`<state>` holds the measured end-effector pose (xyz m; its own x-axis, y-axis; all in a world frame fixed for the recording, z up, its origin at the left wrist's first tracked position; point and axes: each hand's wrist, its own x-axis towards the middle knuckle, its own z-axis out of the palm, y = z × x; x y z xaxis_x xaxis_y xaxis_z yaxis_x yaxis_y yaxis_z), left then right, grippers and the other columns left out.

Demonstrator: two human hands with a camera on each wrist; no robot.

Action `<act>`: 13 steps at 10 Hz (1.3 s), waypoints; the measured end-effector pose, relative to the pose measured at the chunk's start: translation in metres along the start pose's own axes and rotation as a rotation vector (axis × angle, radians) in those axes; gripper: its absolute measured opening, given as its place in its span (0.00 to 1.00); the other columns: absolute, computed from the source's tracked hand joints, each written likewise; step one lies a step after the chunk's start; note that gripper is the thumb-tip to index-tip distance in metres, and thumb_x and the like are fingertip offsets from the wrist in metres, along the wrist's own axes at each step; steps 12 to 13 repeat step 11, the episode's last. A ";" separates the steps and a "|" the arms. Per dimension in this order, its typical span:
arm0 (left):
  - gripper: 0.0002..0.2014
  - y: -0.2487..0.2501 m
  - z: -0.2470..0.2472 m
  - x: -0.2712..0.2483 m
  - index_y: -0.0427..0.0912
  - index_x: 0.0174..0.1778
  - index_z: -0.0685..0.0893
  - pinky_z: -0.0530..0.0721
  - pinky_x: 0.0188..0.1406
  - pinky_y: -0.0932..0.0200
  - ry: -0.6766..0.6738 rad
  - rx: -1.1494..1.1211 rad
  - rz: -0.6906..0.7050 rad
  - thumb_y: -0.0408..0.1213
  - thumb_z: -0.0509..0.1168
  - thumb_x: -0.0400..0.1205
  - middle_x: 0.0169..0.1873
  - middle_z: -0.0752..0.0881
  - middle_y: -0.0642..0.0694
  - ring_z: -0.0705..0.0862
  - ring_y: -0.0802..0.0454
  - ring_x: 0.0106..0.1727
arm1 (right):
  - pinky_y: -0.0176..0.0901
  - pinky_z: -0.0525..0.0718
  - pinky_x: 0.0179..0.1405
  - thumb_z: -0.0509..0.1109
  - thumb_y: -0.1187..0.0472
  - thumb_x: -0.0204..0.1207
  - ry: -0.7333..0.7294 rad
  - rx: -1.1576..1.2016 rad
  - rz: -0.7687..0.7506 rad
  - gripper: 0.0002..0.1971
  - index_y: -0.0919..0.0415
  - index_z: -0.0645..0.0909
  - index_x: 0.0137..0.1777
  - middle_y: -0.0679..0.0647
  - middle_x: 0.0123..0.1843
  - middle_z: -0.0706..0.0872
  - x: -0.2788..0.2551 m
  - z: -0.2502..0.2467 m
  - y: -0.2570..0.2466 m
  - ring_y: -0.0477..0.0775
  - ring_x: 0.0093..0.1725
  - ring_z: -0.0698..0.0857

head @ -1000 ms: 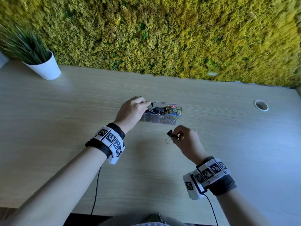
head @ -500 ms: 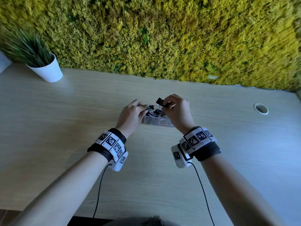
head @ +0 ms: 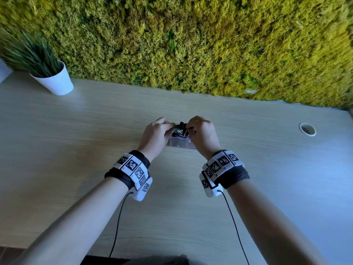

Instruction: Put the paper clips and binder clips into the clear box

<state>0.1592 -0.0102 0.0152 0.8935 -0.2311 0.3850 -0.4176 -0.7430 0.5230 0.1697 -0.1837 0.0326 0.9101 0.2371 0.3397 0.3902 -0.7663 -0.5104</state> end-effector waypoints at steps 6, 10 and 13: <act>0.17 -0.002 0.008 -0.019 0.38 0.63 0.81 0.85 0.41 0.50 -0.033 -0.068 -0.092 0.32 0.68 0.78 0.51 0.82 0.46 0.82 0.54 0.39 | 0.55 0.79 0.44 0.74 0.66 0.67 0.055 -0.060 0.032 0.06 0.55 0.89 0.41 0.55 0.52 0.84 -0.015 0.008 0.004 0.60 0.50 0.75; 0.23 0.000 0.010 -0.016 0.36 0.68 0.75 0.85 0.48 0.55 -0.058 -0.034 -0.114 0.39 0.68 0.78 0.55 0.82 0.43 0.82 0.55 0.42 | 0.50 0.79 0.44 0.76 0.65 0.66 0.096 -0.053 0.007 0.09 0.55 0.89 0.46 0.55 0.50 0.82 -0.022 -0.002 0.005 0.58 0.49 0.76; 0.23 0.005 0.004 -0.021 0.38 0.69 0.74 0.85 0.46 0.56 -0.041 -0.069 -0.140 0.37 0.68 0.78 0.56 0.80 0.44 0.82 0.55 0.42 | 0.49 0.79 0.44 0.77 0.65 0.66 0.120 -0.054 0.022 0.09 0.55 0.88 0.46 0.53 0.49 0.83 -0.029 -0.007 0.005 0.56 0.48 0.75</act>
